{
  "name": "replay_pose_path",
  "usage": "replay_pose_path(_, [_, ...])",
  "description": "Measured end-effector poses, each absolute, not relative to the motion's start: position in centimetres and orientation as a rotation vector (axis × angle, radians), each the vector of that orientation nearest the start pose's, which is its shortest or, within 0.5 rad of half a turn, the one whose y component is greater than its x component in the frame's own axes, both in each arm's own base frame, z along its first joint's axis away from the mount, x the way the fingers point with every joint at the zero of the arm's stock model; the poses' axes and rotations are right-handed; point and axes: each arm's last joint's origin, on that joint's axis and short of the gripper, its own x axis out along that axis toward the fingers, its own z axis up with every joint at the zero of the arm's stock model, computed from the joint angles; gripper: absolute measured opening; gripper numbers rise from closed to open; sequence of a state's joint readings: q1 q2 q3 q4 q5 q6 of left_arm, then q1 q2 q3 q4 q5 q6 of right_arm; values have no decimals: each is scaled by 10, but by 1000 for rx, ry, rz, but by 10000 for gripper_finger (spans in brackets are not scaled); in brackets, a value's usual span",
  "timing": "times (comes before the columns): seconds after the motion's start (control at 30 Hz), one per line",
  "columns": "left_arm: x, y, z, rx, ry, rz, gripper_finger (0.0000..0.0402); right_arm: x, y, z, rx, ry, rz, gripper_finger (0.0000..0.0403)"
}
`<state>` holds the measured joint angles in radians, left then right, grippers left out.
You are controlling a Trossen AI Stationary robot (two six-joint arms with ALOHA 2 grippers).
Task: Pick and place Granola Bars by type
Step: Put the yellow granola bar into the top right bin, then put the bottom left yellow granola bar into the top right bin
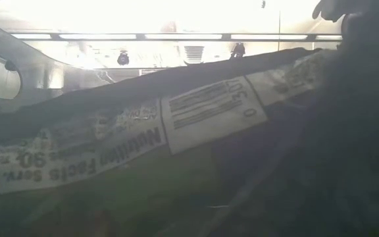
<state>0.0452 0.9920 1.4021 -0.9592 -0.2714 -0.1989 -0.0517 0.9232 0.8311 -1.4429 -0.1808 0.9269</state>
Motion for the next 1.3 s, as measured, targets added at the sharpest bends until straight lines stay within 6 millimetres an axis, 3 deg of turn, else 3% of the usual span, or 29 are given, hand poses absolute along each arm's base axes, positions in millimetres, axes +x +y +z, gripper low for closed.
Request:
replay_pose_path(0.57, [157, 15, 427, -138, 513, 364, 0, 113, -1, 252, 912, 1456, -617, 54])
replay_pose_path(1.3, [157, 15, 427, -141, 512, 365, 0, 116, -2, 252, 889, 1426, -605, 145])
